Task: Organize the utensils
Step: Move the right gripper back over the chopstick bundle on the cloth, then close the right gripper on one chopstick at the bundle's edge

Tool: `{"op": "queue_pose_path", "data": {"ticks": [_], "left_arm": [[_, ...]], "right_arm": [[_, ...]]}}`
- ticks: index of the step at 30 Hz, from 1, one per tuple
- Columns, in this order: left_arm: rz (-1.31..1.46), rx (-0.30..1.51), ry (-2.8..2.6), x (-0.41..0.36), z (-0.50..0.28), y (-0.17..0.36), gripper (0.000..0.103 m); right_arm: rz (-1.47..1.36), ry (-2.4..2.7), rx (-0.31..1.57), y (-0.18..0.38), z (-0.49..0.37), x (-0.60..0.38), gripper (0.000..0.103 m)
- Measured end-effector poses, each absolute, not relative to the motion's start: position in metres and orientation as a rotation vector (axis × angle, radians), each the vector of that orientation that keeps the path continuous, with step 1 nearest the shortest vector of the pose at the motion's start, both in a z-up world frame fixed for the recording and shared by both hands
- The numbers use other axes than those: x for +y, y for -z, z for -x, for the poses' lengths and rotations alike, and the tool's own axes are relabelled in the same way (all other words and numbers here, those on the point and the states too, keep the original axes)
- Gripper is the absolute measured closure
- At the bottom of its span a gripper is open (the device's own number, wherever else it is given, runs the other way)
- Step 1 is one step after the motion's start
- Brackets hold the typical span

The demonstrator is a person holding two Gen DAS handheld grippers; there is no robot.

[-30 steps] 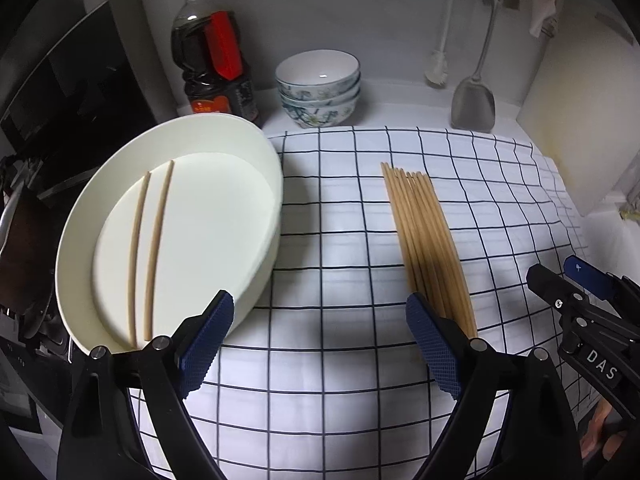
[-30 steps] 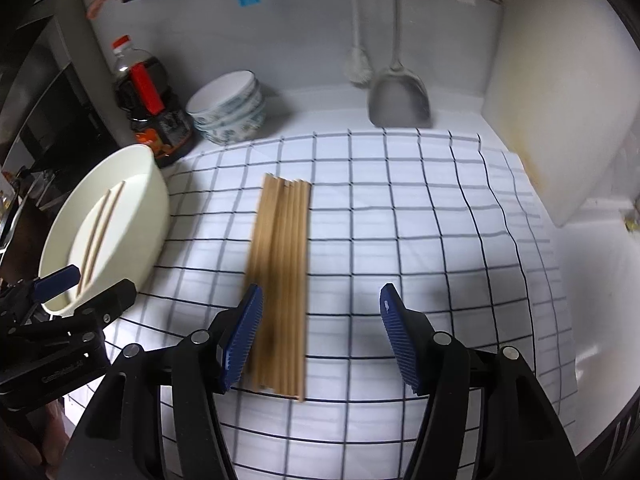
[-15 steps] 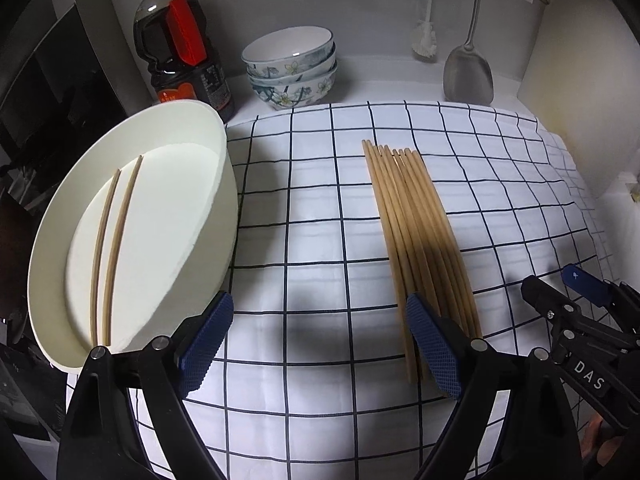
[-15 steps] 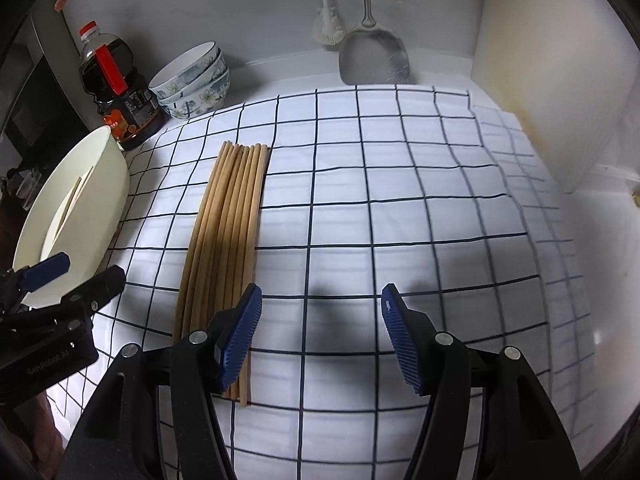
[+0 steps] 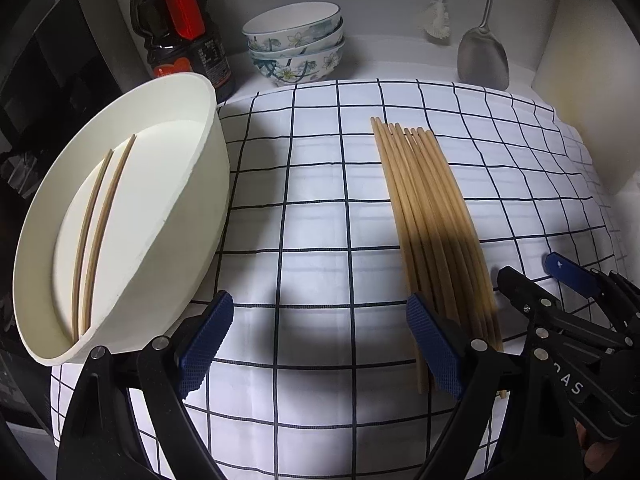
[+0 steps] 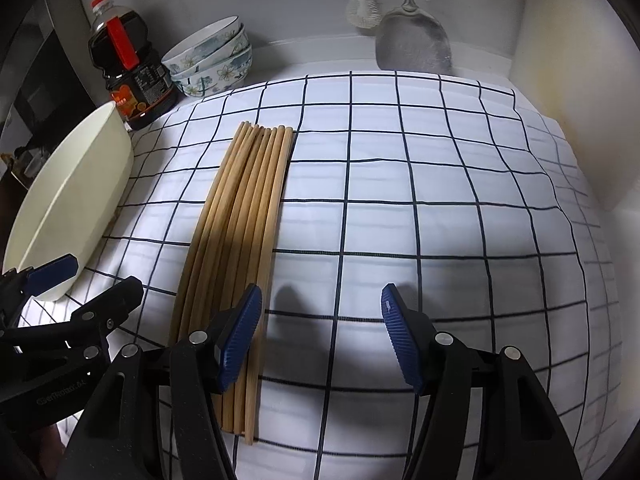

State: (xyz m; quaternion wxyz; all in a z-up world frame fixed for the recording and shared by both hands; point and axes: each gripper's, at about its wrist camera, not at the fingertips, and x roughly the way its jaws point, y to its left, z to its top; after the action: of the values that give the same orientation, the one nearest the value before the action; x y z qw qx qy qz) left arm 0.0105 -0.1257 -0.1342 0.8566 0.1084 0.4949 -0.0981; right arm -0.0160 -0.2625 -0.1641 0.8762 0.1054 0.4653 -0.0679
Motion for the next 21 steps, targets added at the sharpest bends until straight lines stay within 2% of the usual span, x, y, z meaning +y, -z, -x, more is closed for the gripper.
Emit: {"op": "queue_pose_path", "data": {"ticks": [21], "left_arm": [[-0.211, 1.054, 0.204, -0.124, -0.016, 0.138, 0.016]], "right_arm": [[-0.114, 0.143, 0.991, 0.169, 0.014, -0.251, 0.043]]}}
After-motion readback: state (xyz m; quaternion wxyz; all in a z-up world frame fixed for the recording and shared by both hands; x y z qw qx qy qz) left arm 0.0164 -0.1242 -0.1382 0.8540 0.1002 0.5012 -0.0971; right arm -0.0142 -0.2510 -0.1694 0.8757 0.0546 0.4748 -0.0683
